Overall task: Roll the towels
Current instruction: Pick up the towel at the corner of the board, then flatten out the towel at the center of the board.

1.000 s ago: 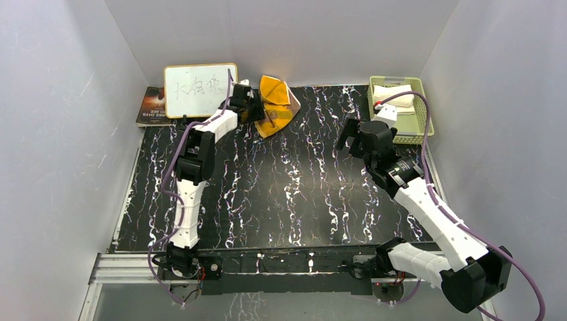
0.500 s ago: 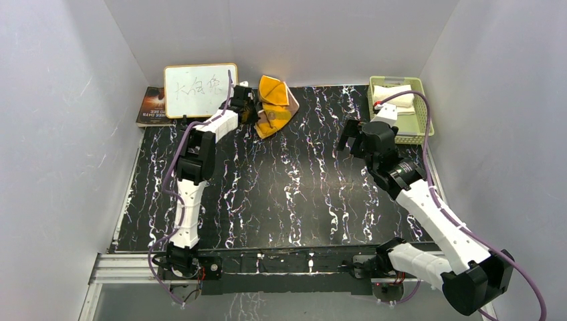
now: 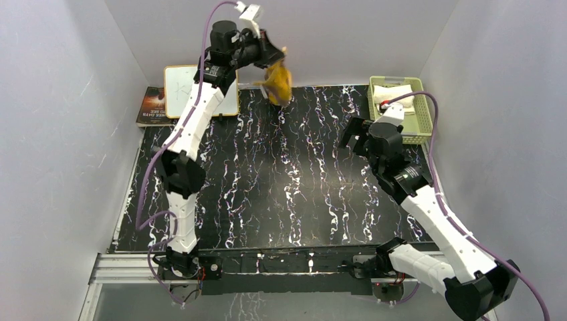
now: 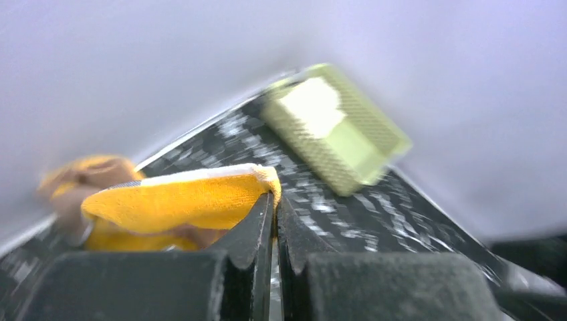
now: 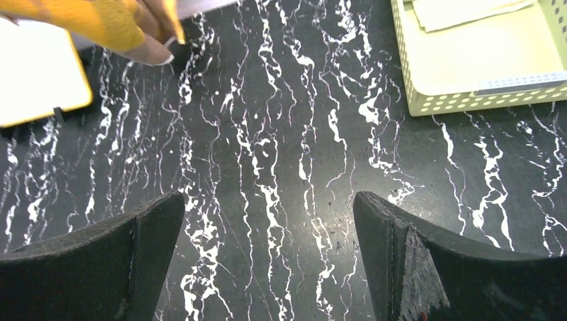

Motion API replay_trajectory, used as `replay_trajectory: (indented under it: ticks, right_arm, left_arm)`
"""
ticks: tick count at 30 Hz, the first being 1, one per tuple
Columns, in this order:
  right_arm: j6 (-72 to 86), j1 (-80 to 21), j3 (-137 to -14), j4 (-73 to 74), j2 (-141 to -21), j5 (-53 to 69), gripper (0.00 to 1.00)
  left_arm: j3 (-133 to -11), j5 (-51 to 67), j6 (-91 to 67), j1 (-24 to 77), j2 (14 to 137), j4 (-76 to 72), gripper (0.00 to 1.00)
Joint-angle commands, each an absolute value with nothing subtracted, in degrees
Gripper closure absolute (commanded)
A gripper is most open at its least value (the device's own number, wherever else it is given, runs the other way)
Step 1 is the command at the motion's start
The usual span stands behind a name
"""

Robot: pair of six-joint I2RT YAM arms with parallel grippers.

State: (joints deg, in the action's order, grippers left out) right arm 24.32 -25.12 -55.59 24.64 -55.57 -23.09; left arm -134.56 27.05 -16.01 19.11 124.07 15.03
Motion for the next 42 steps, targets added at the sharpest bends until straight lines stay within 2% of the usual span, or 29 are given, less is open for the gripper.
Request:
replay_trajectory:
  ticks: [1,6,9,12,14,21,27,30,35,38,42]
  right_arm:
    - [24.1,-25.2,-59.2,22.2,-49.9,-27.2,0.02]
    - [23.5,-25.1,-60.5,25.5,-46.6,-30.7,0.02]
    - [23.2,-25.1,-59.0,25.6,-45.3,-31.1,0.02]
    - [23.2,-25.2,-56.8,25.8,-45.3,-30.3,0.02]
    - [22.5,-25.2,-54.9,25.6,-45.8,-28.3,0.02]
    - [19.1,-25.2,-50.3,24.5,-53.7,-15.6,0.03]
    - [16.9,-26.4,-49.0,18.5,-63.5,-3.0,0.07]
    - [14.3,-31.1,-51.4,15.6,-70.2,-1.1,0.08]
    - [10.5,-44.9,-57.6,13.0,-80.8,-8.1,0.14]
    - [7.4,-54.3,-60.3,11.0,-85.0,-13.1,0.2]
    - [5.4,-61.3,-63.1,11.9,-90.9,-15.2,0.3]
  left_arm:
    - [-133.1,44.5,-6.0,33.8,112.0,14.1,1.0]
    - [-119.7,23.6,-1.4,35.1,100.1,18.8,1.0]
    - [-111.2,10.9,-3.1,29.4,94.2,24.6,1.0]
    - [-100.3,10.9,-8.7,17.4,88.9,29.4,1.0]
    - [-92.5,11.1,-8.9,13.2,84.0,29.6,1.0]
    - [-79.2,7.2,-5.4,10.4,75.6,33.7,1.0]
    - [-72.7,9.9,-4.3,10.1,71.7,33.8,1.0]
    - [-71.6,8.9,-3.5,10.1,71.3,35.6,1.0]
    - [-71.0,7.1,-2.9,9.8,71.2,38.2,1.0]
    - [-70.2,6.4,-3.2,9.1,71.7,39.5,1.0]
    - [-70.3,9.0,-6.0,4.7,74.4,43.0,1.0]
